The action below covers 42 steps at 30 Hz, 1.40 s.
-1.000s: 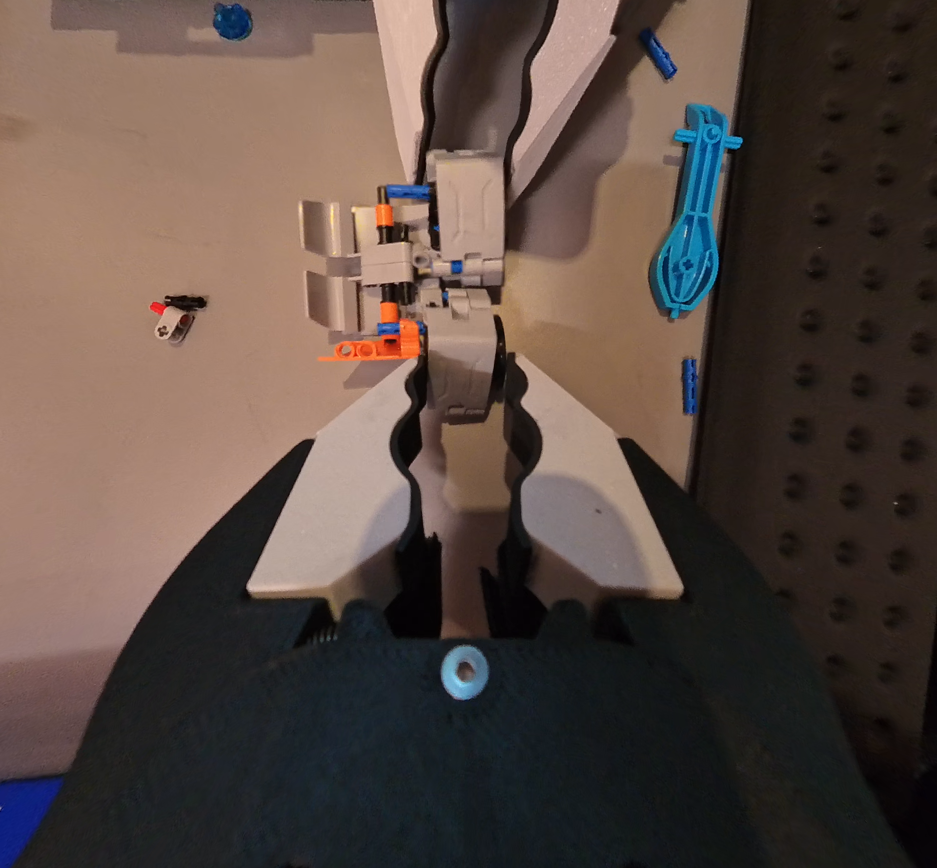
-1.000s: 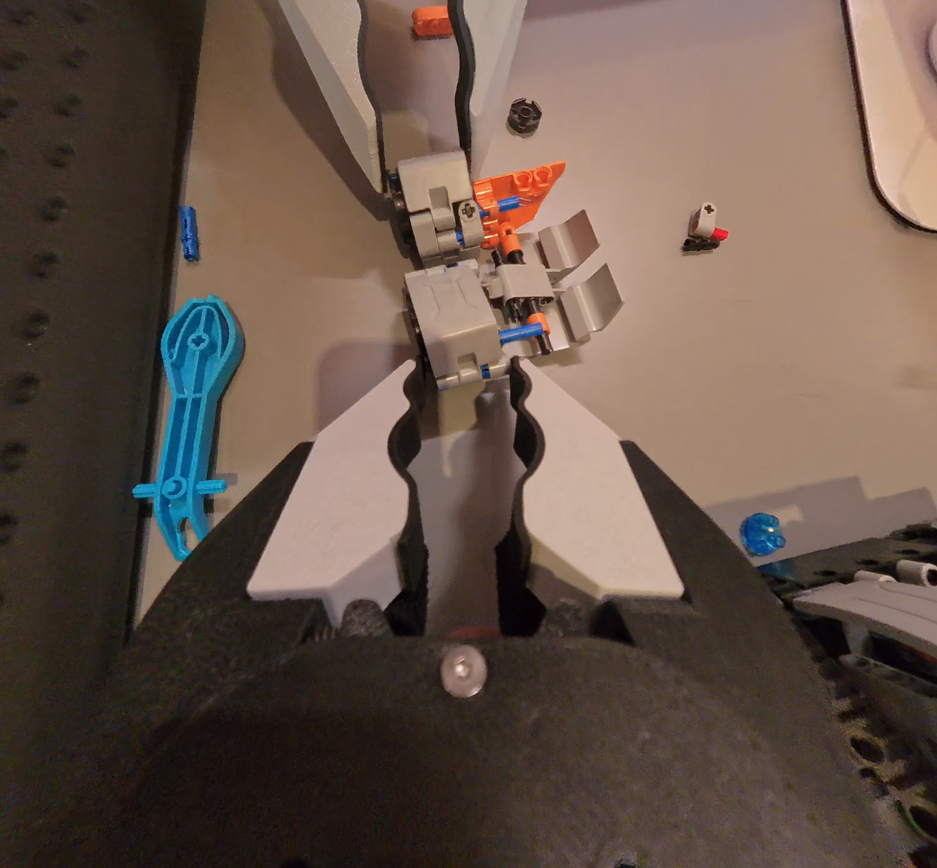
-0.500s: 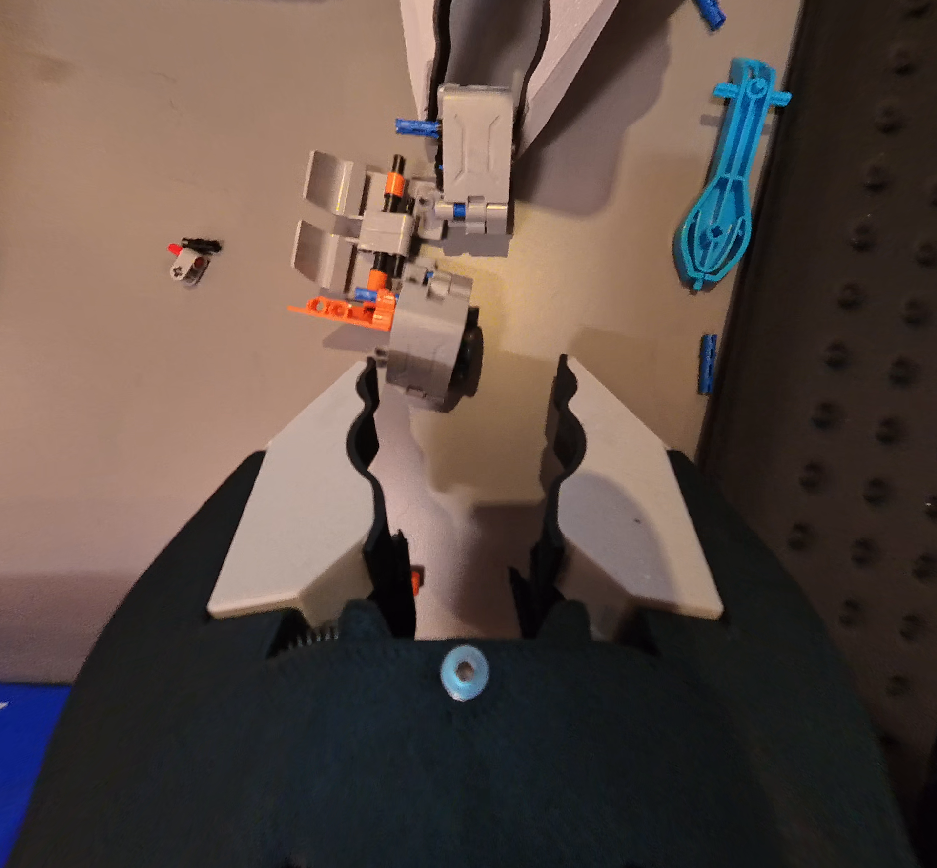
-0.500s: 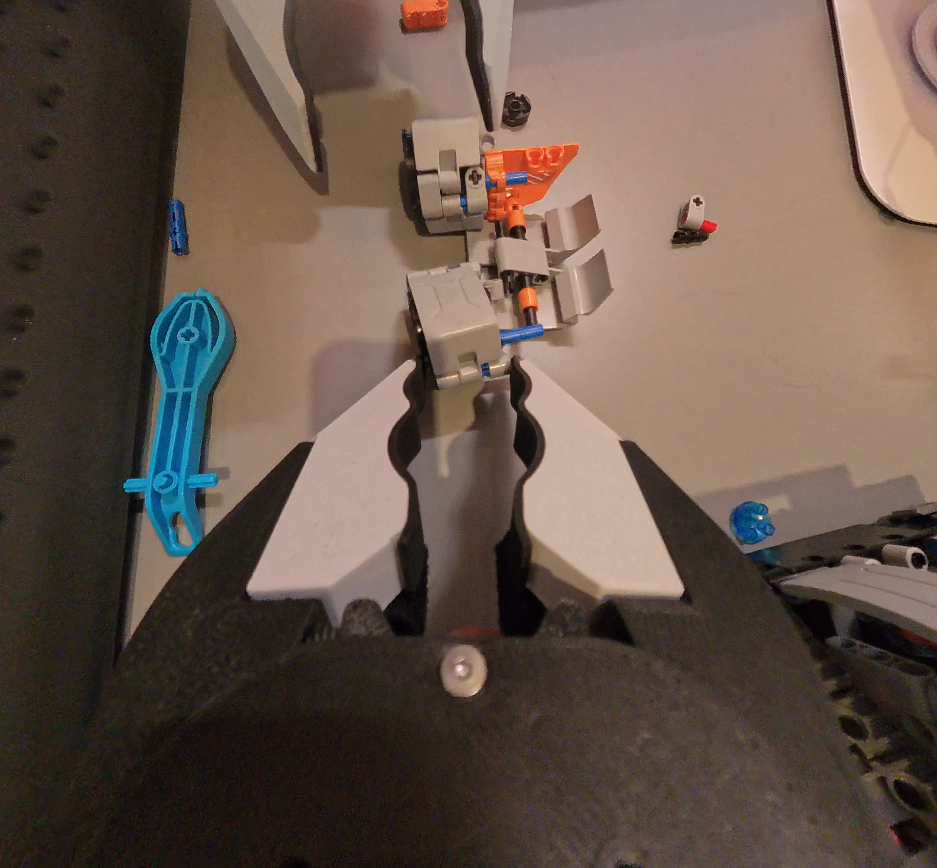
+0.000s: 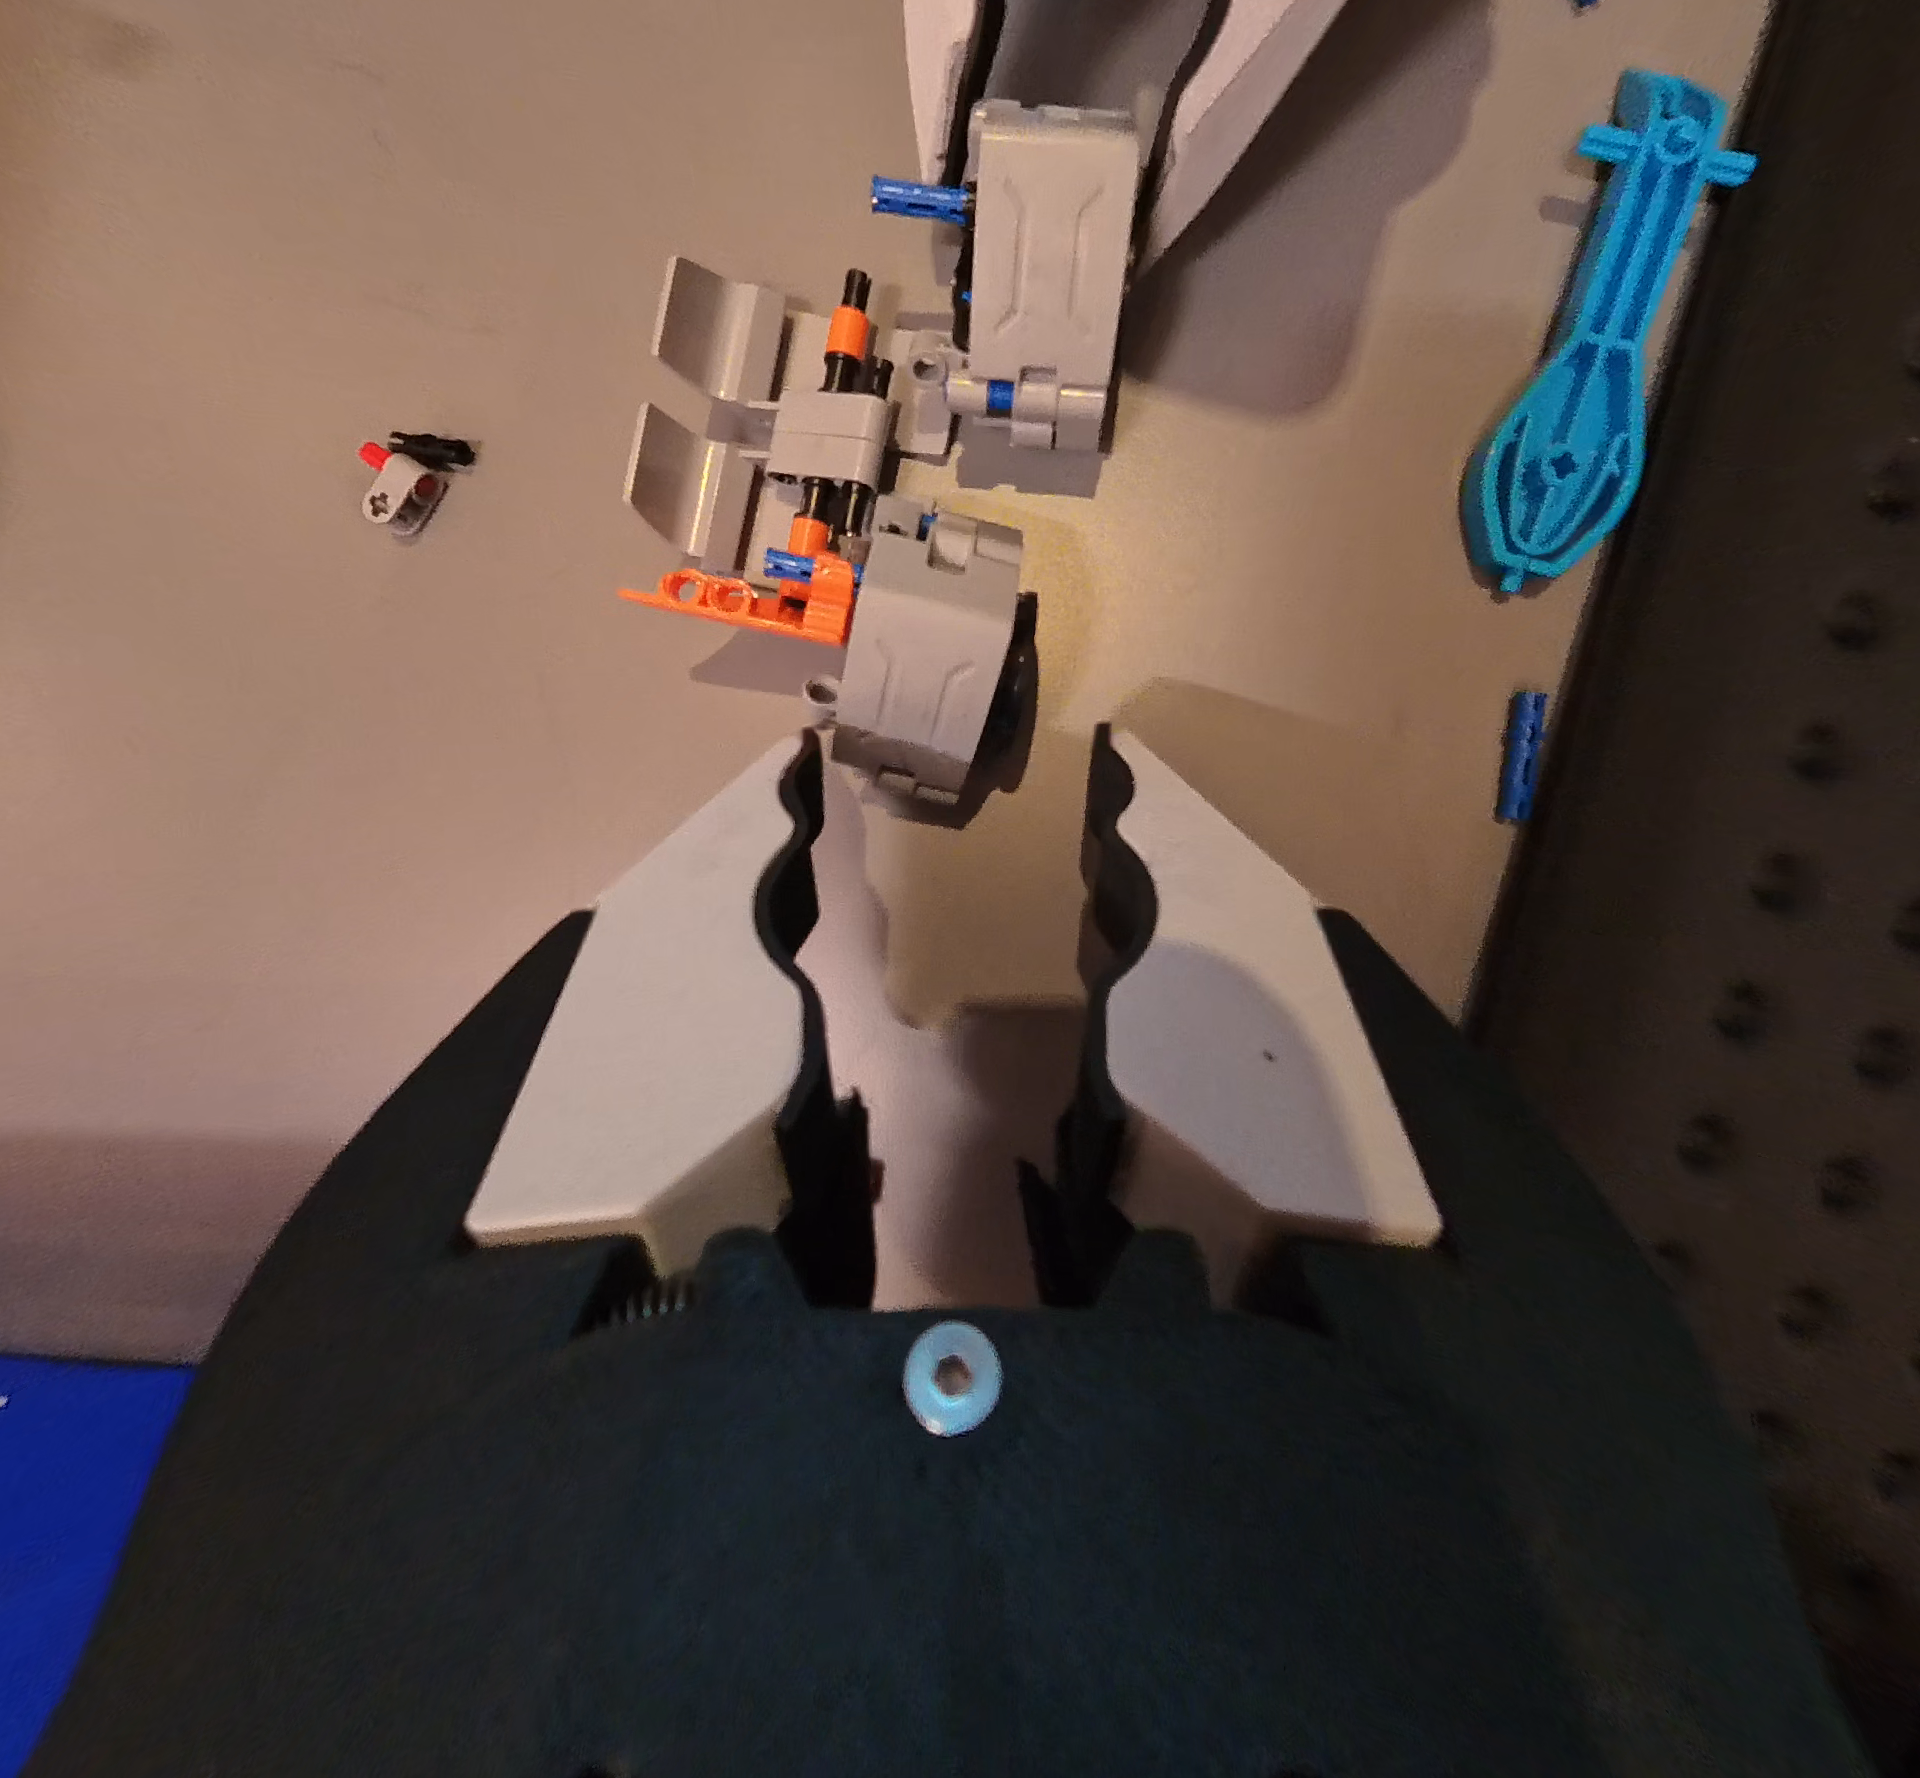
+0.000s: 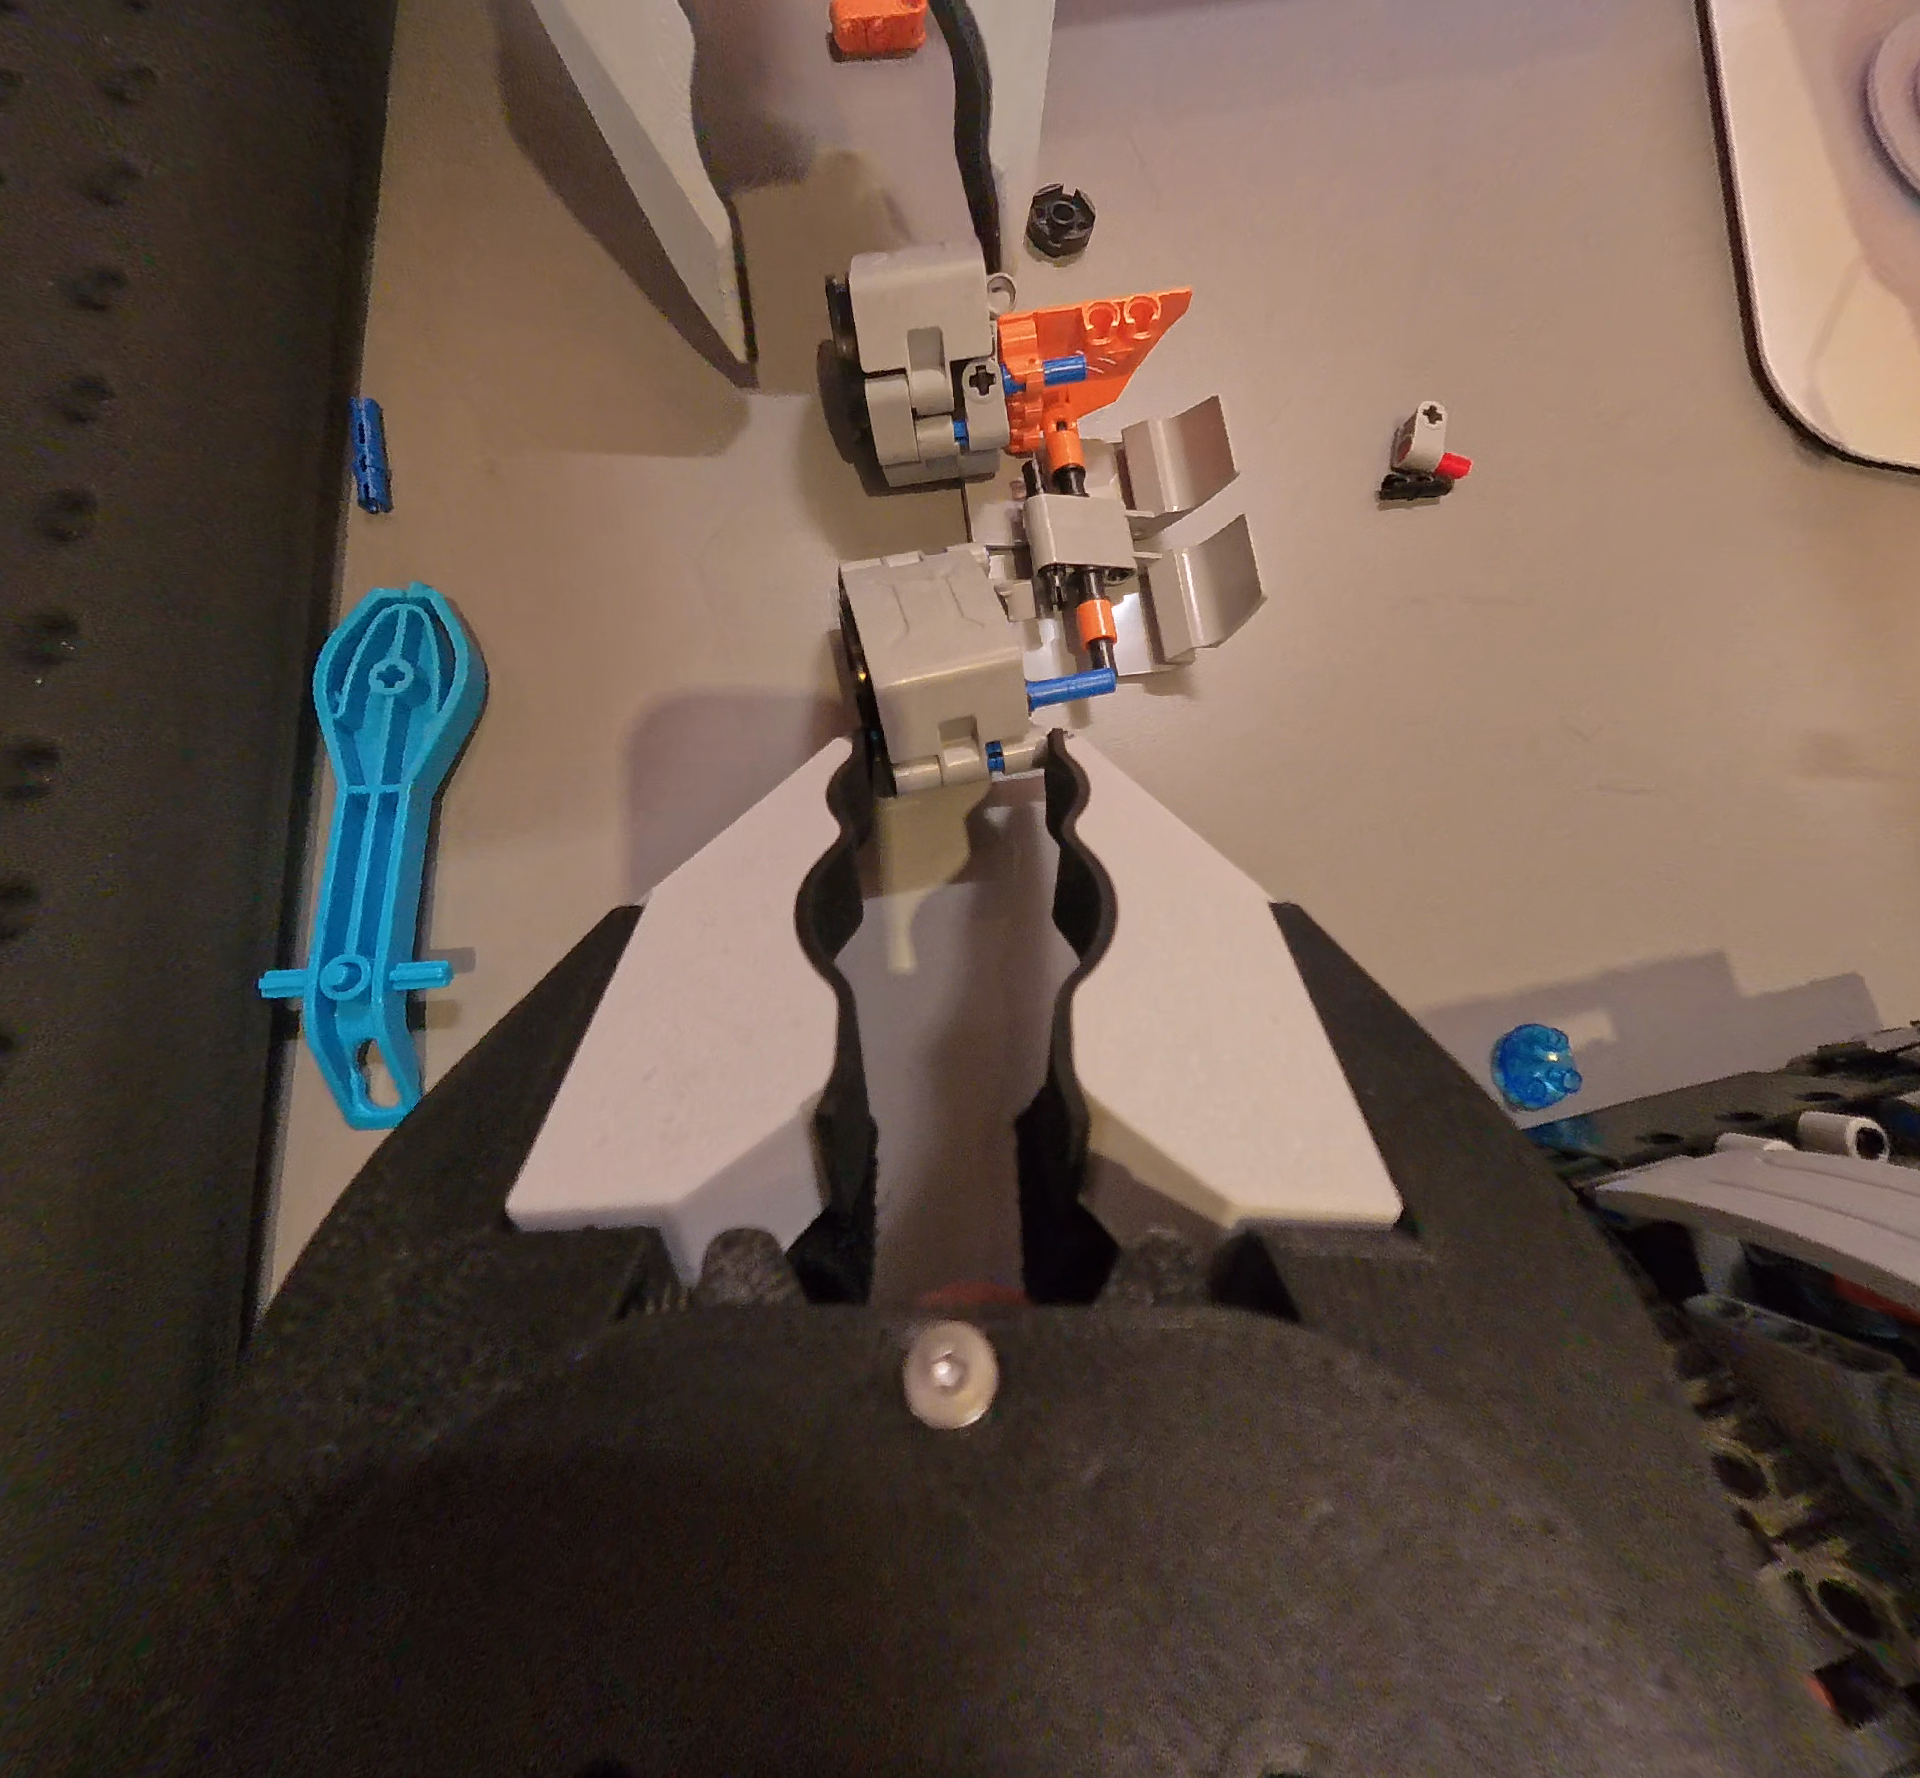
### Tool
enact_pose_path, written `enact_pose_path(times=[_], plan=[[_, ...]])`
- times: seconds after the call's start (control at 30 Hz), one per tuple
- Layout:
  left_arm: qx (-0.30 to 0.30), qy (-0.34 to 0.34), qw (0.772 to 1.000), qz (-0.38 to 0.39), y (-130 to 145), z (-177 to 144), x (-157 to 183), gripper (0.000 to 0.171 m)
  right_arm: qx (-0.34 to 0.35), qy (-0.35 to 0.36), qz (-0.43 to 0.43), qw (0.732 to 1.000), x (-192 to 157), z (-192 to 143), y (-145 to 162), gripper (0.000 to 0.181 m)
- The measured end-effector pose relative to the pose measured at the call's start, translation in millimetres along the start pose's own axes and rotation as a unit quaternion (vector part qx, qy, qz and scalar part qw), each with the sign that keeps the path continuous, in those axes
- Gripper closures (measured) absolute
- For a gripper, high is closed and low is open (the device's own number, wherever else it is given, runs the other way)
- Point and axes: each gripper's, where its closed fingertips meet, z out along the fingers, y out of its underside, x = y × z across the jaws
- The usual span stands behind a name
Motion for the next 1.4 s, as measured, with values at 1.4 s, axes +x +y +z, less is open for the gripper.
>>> enact_pose_path(times=[1.4], plan=[[-0.007, 0.037, 0.999, 0.016, 8.5, -5.9, 19.7, 0.142, 0.007, -0.030, -0.015, 0.999, -21.1, 6.1, -8.2, 0.153]])
